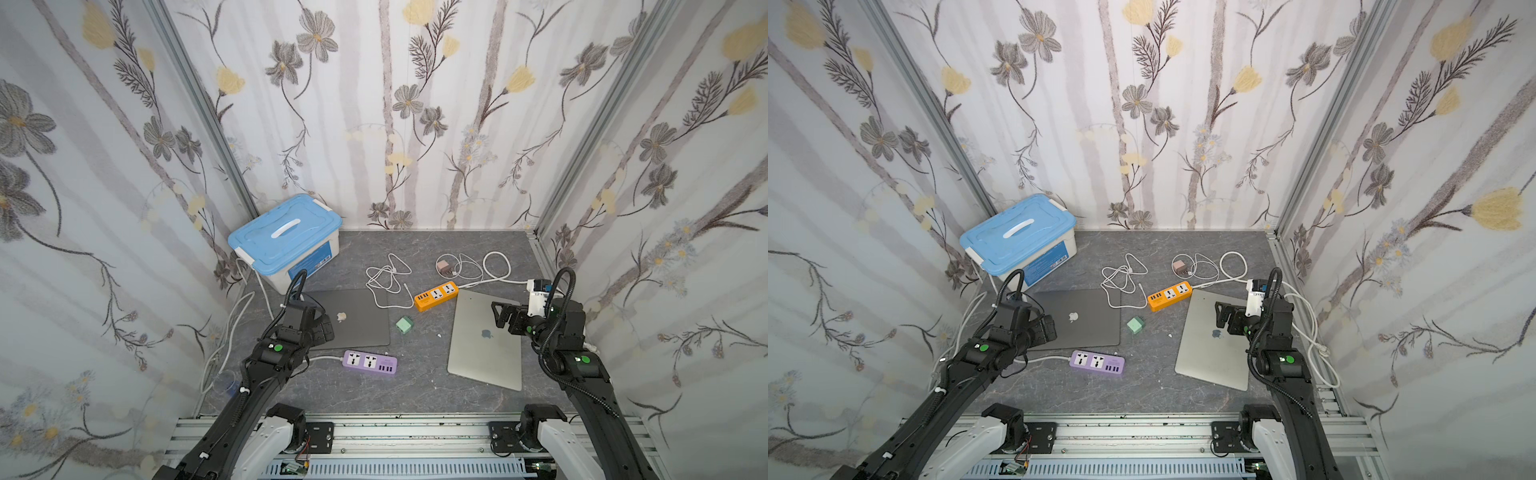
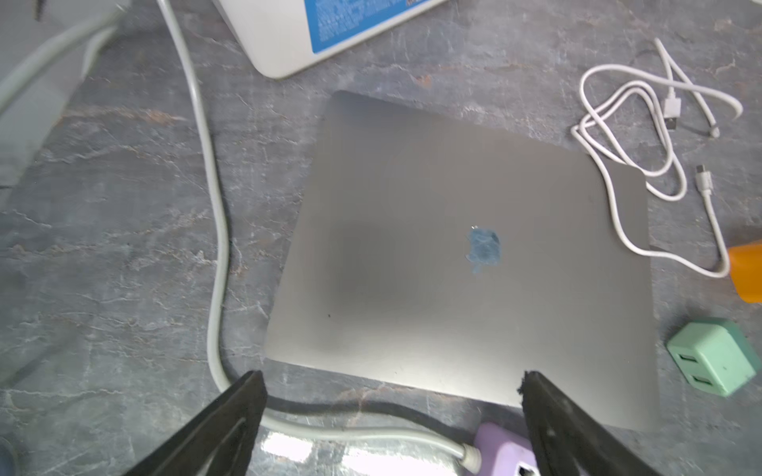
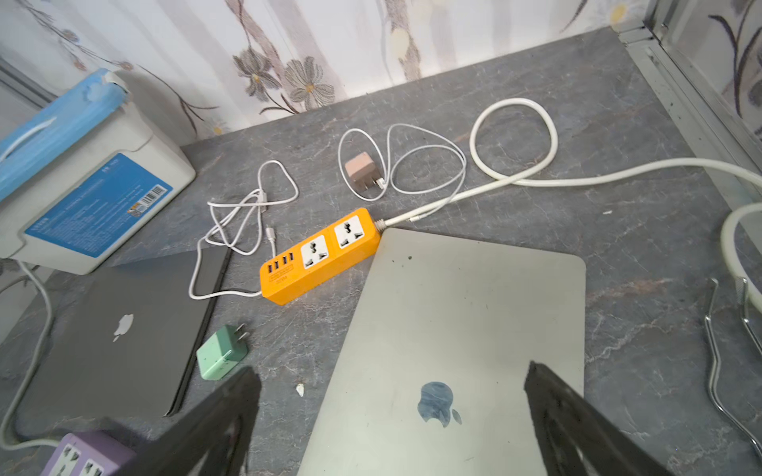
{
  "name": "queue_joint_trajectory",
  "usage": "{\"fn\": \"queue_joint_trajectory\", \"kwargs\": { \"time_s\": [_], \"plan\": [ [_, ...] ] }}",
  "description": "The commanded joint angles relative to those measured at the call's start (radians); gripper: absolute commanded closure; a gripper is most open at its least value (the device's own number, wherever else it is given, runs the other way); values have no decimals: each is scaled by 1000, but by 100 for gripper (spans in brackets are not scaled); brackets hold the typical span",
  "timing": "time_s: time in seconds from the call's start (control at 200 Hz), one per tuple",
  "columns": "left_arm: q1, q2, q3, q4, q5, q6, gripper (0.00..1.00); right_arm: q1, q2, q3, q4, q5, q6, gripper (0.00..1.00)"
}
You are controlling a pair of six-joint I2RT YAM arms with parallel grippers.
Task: Unplug the laptop charger
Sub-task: Reset both arms
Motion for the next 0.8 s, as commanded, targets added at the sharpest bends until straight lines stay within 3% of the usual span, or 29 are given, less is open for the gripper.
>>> {"fn": "queue_joint_trajectory", "kwargs": {
  "time_s": [0.0, 0.145, 0.27, 0.36, 0.465, 0.619, 0.794],
  "plan": [
    [-1, -54, -78, 197, -199, 66, 0, -8, 31, -1, 157, 36, 32, 0],
    [2, -45, -149, 408, -316, 133, 0, -13, 60, 36, 228, 77, 17, 0],
    [20, 78, -168, 596, -380, 230, 0, -12, 41, 10, 297, 232, -27, 0],
    [40, 196, -184, 740, -345, 235, 0, -14, 8, -46, 369, 346, -52, 0],
    [68, 335, -179, 868, -293, 300, 0, -14, -21, -112, 449, 387, -78, 0],
    [193, 435, -163, 958, -145, 277, 0, -16, 10, -192, 576, 428, -98, 0],
    [284, 499, -200, 1171, 16, 271, 0, -17, 142, -364, 989, 379, -139, 0]
  ]
}}
